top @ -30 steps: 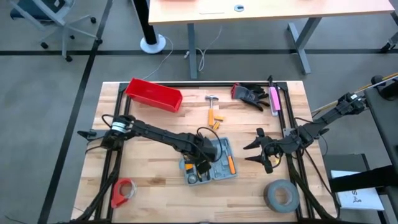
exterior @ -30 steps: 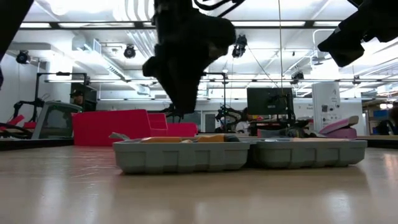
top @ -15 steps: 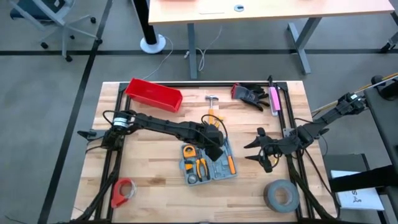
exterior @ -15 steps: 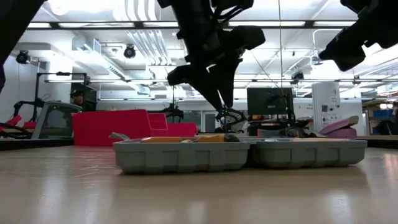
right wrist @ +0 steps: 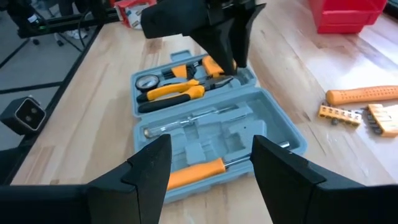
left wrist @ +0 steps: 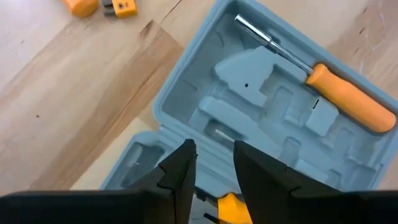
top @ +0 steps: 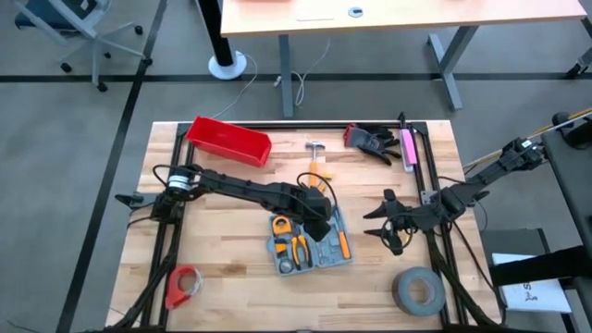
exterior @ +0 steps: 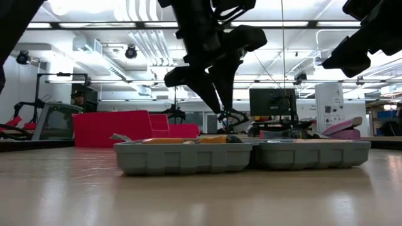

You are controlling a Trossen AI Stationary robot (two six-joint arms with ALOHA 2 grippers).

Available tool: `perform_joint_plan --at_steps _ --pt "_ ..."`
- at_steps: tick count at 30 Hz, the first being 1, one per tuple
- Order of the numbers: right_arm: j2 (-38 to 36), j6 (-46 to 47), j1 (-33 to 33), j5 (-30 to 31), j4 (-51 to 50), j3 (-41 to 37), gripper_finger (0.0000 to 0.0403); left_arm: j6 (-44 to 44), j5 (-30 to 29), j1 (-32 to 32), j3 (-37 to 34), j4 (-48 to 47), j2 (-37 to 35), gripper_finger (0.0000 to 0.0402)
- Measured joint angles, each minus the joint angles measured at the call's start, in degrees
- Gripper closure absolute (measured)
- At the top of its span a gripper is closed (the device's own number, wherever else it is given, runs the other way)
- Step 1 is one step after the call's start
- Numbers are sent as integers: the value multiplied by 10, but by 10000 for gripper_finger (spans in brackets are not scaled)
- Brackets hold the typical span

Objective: Prefit tool cases
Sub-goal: Put the yellow hammer into the prefit tool case

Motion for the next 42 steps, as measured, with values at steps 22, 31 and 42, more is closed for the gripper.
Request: perform_joint_plan --at_steps 22,31,42 --pt "0 6 0 22 4 2 204 -16 -81 94 -2 157 -1 287" --pt "0 1 0 22 5 2 204 -33 -80 164 -2 164 -1 309" --pt "0 -4 0 22 5 2 204 16 11 241 -2 184 3 339"
